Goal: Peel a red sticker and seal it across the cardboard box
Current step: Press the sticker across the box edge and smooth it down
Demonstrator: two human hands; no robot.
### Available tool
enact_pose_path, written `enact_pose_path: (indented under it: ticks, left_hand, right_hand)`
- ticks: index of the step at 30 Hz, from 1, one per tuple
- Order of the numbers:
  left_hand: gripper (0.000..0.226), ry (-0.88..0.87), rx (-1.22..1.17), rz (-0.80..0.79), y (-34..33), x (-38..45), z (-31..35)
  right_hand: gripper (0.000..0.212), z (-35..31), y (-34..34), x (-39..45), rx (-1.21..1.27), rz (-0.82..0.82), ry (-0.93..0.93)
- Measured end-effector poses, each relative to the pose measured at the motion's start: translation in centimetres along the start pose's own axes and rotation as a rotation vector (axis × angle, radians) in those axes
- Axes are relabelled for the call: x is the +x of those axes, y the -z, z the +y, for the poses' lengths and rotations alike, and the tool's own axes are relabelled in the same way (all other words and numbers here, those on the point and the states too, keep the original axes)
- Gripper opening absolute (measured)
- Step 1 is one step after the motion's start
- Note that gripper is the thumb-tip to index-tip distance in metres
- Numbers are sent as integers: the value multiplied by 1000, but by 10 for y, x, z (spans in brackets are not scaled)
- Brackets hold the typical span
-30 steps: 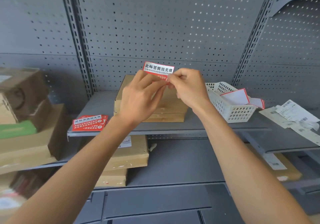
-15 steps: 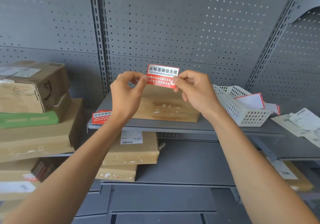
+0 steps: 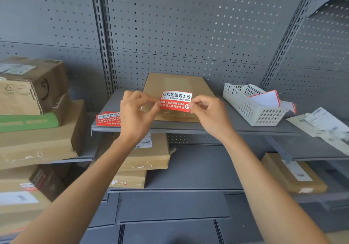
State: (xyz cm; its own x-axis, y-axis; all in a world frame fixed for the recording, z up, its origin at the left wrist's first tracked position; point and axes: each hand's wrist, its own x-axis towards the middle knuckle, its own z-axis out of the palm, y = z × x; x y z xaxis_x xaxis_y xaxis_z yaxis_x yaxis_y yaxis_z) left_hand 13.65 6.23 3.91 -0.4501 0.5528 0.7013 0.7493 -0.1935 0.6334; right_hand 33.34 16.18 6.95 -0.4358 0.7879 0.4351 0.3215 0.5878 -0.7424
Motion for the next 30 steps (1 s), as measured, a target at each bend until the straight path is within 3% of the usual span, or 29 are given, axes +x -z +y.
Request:
enact_pose_path:
  ticks: [18,30]
  left_hand:
    - [8,-72,238,-62,-22,-23,-6]
    - [9,13,168,-51,-34,-23,-11]
  right_hand:
    - [14,43,-23,-19,-67,85,-47]
    - [16,44,-26,-12,-143,113,-74]
